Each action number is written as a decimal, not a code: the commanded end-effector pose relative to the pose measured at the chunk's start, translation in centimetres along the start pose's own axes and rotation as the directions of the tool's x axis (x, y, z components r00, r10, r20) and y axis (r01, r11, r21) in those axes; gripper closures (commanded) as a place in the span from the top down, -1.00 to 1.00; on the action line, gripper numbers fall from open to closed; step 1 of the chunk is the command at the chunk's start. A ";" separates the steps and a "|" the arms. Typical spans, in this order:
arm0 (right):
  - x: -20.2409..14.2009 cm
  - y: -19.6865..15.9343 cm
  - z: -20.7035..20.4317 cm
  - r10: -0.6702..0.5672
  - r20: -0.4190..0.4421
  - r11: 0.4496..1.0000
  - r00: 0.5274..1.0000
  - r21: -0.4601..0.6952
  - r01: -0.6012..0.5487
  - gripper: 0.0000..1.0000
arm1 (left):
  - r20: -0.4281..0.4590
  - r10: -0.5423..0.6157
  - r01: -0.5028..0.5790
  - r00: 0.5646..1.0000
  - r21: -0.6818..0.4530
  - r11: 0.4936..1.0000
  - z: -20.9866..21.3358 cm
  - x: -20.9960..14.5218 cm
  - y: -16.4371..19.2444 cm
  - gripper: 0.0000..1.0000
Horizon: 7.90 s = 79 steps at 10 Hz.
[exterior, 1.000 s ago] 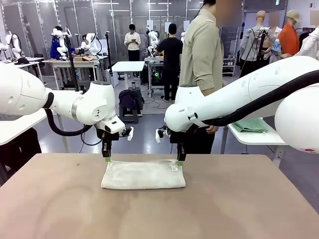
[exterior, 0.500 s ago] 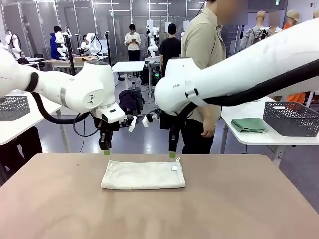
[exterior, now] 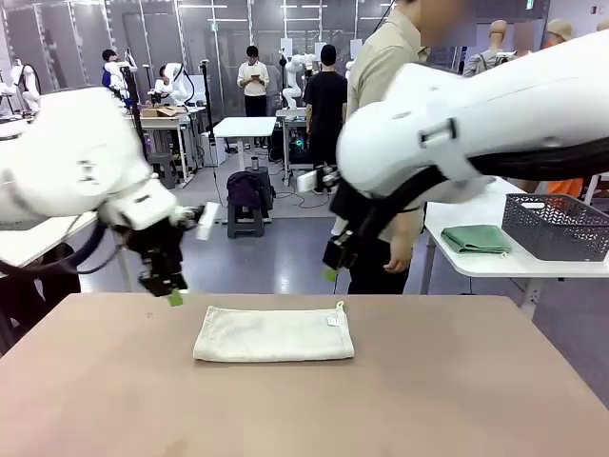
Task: Fold the towels and place them in the basket.
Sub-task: When a person lays out a Towel with hook on the table, fold it in half twice.
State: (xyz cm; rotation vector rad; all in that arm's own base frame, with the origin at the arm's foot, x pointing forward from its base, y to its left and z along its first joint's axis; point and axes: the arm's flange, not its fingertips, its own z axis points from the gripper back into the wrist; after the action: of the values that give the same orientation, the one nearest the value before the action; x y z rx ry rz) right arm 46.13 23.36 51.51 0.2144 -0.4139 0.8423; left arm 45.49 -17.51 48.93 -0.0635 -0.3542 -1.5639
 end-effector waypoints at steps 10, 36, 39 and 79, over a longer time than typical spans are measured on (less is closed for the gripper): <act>-7.7 -4.9 -2.1 -0.398 0.021 0.897 0.917 0.217 0.385 0.12 | 0.739 0.070 0.040 0.670 -0.130 0.991 2.6 -14.4 -0.4 -0.17; -0.4 -11.5 -23.9 -0.852 -0.101 0.522 0.514 -0.092 0.848 0.56 | 0.739 0.183 -0.063 0.648 -0.188 0.980 1.9 -15.8 -0.8 -0.17; -0.4 -11.5 -24.4 -0.852 -0.108 0.522 0.513 -0.089 0.848 0.17 | 0.739 0.183 -0.063 0.648 -0.188 0.980 1.9 -15.8 -0.8 -0.17; 12.4 2.1 -22.1 -0.789 -0.022 0.612 0.614 -0.123 0.781 0.49 | 0.739 0.183 -0.063 0.648 -0.188 0.980 1.9 -15.8 -0.8 -0.17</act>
State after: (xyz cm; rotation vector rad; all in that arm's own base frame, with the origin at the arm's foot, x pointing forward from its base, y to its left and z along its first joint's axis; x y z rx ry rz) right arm 60.20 42.63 35.98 0.2670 -0.2316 -0.0427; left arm 44.87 -1.99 46.24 -0.8640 -0.8667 -1.3357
